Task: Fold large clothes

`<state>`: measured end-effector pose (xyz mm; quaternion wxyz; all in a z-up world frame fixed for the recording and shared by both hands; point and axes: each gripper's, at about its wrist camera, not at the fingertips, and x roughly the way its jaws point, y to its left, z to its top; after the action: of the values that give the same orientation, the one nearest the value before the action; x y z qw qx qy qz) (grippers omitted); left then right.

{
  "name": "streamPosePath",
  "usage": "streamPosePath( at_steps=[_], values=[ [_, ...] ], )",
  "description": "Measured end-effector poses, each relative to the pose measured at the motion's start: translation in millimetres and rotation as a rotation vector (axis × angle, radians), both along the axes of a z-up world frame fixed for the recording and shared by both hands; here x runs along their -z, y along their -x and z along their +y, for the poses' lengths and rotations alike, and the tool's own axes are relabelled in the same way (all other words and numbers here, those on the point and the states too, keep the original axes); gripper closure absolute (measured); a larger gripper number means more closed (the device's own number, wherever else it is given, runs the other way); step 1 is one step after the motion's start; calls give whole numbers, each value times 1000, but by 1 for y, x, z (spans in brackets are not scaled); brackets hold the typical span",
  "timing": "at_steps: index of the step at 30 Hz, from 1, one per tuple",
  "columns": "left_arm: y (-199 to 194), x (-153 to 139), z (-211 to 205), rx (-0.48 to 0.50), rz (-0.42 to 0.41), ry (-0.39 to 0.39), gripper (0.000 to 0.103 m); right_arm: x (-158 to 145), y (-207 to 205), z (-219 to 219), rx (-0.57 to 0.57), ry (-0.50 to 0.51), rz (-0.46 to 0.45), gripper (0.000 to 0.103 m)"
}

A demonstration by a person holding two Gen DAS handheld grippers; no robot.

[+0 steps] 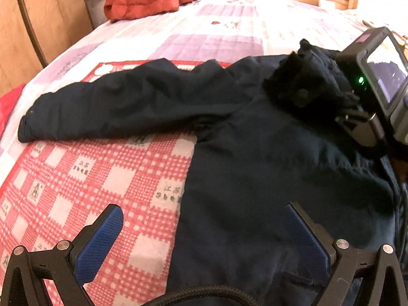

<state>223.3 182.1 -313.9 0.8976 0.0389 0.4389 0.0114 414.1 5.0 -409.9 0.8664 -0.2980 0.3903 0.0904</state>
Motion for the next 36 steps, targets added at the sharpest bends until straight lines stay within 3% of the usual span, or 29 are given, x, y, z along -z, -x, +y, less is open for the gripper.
streamPosePath(
  at_steps=[4, 5, 7, 9, 12, 15, 19, 22, 25, 28, 31, 33, 36],
  values=[
    [-1, -4, -6, 12, 0, -3, 0, 11, 10, -2, -20, 52, 13, 73],
    [-1, -5, -9, 18, -3, -7, 0, 8, 12, -7, -20, 54, 6, 61],
    [-2, -6, -13, 25, -5, -11, 0, 2, 16, -18, -26, 9, 23, 53],
    [-5, -6, -19, 32, 1, -14, 0, -13, 24, -32, -40, -70, 42, 38],
    [-11, -6, -28, 40, 1, -10, 0, -40, 47, -57, -59, -152, 9, 22],
    [-23, -8, -43, 55, -4, -5, 0, -64, 67, -103, 37, -231, -35, 19],
    [-55, -12, -63, 66, -10, 11, 0, -80, 83, -190, 297, -188, -132, 19],
    [-91, -19, -84, 66, -33, 19, 0, -76, 85, -264, 496, -109, -154, 19],
    [-126, -18, -103, 55, -37, 32, 0, -59, 83, -315, 602, -101, -101, 19],
    [-155, -6, -122, 44, -16, 18, 0, -43, 81, -331, 568, -112, -44, 19],
    [-174, 10, -138, 37, 20, -3, 0, -39, 90, -342, 523, -173, -41, 19],
    [-181, 20, -146, 32, 50, -11, 0, -46, 105, -351, 508, -209, -84, 19],
    [-184, 35, -156, 30, 82, -8, 0, -41, 124, -356, 471, -154, -84, 19]
  ],
)
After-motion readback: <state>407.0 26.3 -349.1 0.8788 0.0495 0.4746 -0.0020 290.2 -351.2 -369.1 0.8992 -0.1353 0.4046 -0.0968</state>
